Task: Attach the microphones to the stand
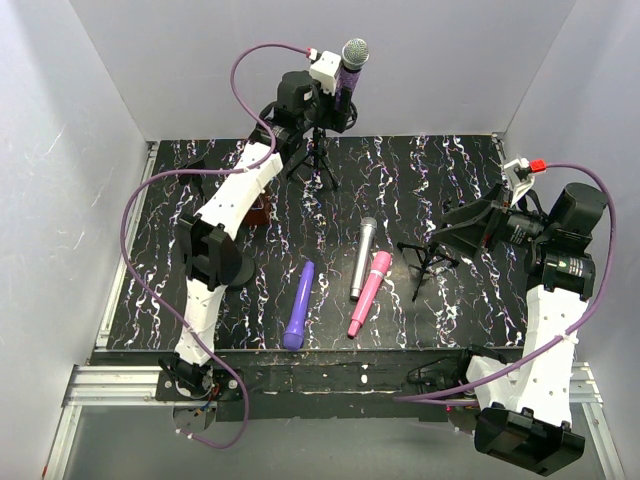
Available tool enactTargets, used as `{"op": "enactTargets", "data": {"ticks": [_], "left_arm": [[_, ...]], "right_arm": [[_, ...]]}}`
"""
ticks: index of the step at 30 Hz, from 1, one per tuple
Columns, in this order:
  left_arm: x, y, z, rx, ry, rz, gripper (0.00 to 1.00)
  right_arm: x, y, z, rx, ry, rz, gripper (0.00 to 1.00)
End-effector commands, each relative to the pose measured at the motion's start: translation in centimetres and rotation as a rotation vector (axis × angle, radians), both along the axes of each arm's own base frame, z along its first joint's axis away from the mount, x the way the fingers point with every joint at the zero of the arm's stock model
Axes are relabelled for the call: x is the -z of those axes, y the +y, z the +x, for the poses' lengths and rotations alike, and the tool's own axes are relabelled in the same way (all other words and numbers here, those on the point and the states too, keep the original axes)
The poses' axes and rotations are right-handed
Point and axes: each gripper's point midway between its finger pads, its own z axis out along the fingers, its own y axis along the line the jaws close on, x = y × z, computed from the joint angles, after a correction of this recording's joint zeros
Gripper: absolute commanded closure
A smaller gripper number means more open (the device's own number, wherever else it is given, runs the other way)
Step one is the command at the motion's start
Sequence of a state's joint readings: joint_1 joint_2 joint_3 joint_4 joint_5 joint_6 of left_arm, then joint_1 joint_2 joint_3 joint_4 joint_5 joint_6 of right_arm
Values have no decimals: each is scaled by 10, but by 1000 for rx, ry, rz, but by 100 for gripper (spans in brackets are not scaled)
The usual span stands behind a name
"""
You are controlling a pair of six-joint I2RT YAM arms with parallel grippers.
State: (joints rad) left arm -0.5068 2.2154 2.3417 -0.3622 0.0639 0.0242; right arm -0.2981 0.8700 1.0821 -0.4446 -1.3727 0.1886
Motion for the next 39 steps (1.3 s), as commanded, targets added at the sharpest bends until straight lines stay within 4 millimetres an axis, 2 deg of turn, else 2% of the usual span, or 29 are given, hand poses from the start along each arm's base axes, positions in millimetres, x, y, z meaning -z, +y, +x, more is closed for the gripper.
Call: {"op": "enactTargets", "data": {"ticks": [1, 11, 27, 32, 39], "left_arm": [[1, 1, -8, 27, 25, -13, 29], [-32, -3, -23, 81, -70, -120, 20], [-81, -8, -29, 155, -213, -161, 9], [-80, -7, -26, 141, -213, -162, 7], [-100, -1, -34, 142, -263, -187, 4]], "right_arm": [[-2, 0, -4, -15, -29, -2, 12], [-2, -2, -3, -9, -32, -4, 12], [-3, -2, -3, -9, -37, -4, 11], [-3, -2, -5, -11, -37, -3, 12], [-4, -1, -7, -19, -40, -2, 12]]}}
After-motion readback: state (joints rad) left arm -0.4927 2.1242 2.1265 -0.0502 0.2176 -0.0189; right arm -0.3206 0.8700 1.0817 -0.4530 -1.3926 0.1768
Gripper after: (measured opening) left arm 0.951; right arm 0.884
